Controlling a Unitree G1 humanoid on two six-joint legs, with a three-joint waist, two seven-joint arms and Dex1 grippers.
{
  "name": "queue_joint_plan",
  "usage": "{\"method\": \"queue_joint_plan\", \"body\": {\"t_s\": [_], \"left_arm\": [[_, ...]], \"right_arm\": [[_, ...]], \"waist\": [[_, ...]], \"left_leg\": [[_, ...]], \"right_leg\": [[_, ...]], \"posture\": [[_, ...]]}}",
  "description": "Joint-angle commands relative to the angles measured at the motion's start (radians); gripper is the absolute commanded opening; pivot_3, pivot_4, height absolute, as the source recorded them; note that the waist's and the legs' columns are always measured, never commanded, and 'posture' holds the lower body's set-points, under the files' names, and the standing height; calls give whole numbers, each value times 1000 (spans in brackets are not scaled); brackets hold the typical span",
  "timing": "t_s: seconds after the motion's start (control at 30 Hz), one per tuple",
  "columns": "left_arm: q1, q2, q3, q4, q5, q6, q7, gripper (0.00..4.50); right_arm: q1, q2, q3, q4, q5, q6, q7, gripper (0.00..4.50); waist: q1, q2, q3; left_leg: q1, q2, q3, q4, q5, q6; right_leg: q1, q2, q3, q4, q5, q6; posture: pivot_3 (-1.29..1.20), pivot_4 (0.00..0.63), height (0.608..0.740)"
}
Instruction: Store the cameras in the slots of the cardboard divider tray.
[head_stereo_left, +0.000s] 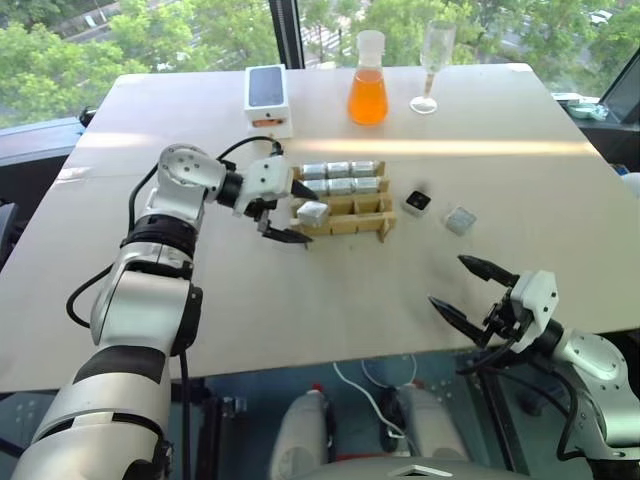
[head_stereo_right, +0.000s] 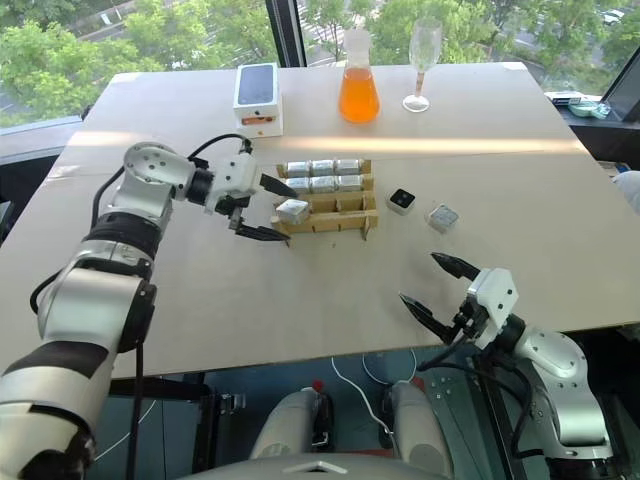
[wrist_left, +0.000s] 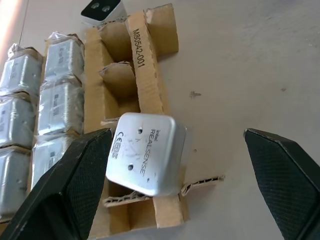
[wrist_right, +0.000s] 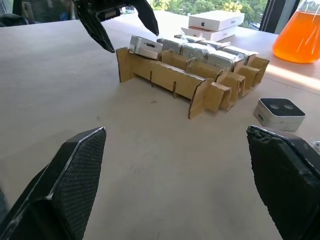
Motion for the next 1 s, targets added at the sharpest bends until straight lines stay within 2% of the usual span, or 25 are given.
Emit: {"method": "queue_joint_plan", "body": {"t_s": [0.03,0.53,0.57,0.63,0.67,0.77,0.8,1.0], "left_arm": [[-30,3,23,3,7,-46,36,4356],[-9,-1,-15,30,128,-202,193,4356],[-10,-4,-11,34,130,-206,203,3825],[-11,-8,-6,40,135,-216,218,3112],[-11,-9,-3,42,135,-221,224,2543],[-13,-11,0,49,136,-227,234,1236],[-12,-9,-2,49,139,-230,236,1005],[-24,-13,23,47,104,-204,213,1005]], "right_arm": [[-4,-7,-5,-44,20,-12,-12,4460],[-57,-12,-4,-25,49,11,-22,4460],[-60,-13,-4,-22,49,10,-20,4500],[-62,-15,-3,-20,50,10,-17,4500],[-62,-16,-3,-20,51,10,-16,4500],[-66,-17,-3,-15,53,9,-14,4500],[-66,-17,-3,-15,53,8,-13,4500],[-74,-12,9,-3,48,1,-7,4500]], "waist": [[0,0,0],[2,0,0],[2,0,0],[3,-1,0],[3,0,0],[2,-1,-1],[2,-1,-1],[2,-1,-1]], "left_leg": [[0,0,0,0,0,0],[0,0,0,3,0,1],[1,0,0,4,0,1],[0,0,-1,5,-1,1],[0,0,-1,7,-1,1],[-1,1,-2,8,-1,1],[-1,1,-2,9,-1,1],[-1,1,-2,9,-1,1]], "right_leg": [[0,0,0,0,0,0],[1,0,0,3,0,0],[1,0,0,3,0,0],[1,0,-1,4,0,0],[1,0,-1,4,0,0],[1,0,-2,4,0,0],[1,0,-2,4,0,0],[1,0,-2,4,0,0]], "posture": [[0,150,740],[0,150,740],[0,150,740],[0,150,740],[0,150,740],[0,150,740],[0,150,740],[0,150,740]]}}
